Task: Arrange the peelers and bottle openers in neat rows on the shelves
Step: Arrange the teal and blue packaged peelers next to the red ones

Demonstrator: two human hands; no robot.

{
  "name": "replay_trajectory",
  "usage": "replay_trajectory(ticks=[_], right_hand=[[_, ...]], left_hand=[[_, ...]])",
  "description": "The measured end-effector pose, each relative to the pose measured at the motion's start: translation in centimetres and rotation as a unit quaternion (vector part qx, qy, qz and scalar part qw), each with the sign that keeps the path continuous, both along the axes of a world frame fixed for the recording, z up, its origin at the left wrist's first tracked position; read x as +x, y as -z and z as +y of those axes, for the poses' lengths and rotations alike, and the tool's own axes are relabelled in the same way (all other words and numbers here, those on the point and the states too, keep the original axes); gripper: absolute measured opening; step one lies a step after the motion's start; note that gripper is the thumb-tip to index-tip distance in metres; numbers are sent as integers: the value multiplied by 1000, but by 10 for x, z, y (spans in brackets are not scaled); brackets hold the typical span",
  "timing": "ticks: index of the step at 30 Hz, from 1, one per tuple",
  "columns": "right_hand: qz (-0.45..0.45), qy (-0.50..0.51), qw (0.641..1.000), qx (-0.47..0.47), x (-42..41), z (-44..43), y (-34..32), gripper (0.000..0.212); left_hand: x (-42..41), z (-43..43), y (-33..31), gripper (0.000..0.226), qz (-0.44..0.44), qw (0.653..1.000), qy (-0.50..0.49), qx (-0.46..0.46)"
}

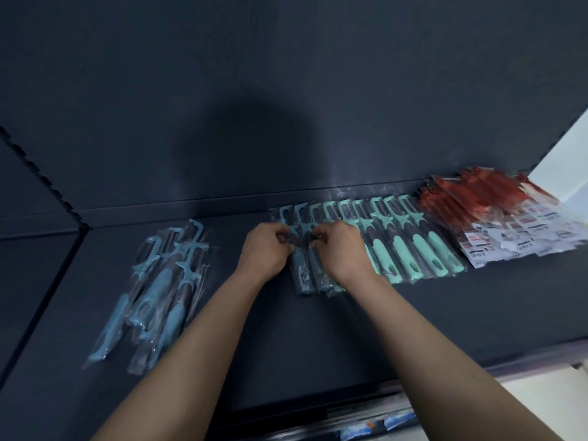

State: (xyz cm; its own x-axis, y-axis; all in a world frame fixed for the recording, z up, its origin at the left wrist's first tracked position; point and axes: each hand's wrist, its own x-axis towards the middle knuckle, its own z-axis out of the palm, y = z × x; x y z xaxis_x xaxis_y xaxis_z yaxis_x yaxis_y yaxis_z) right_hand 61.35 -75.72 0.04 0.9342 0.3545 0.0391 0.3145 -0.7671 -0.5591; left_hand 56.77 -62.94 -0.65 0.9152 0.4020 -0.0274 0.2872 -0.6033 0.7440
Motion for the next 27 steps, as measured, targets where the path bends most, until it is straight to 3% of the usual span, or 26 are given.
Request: replay_trajectory(ticks=[6, 12, 15, 19, 27], right_hand=[[-55, -13, 998, 20, -13, 21, -10, 28], [-17, -133, 991, 7, -44, 72, -6, 29], [19, -172, 985, -7, -63, 95, -1, 28], [49, -186, 981, -17, -84, 115, 2, 30], [65, -173, 982, -33, -105, 138, -5, 36]], left_hand=[[-21, 21, -4, 22, -31, 996, -54, 67], [-63, 60, -13, 17, -32, 970, -118, 211], [-88, 80, -13, 20, 25, 947, -155, 281], [-112, 97, -8, 20, 62, 952, -159, 253], [-126, 120, -4, 28, 36, 967, -155, 198]])
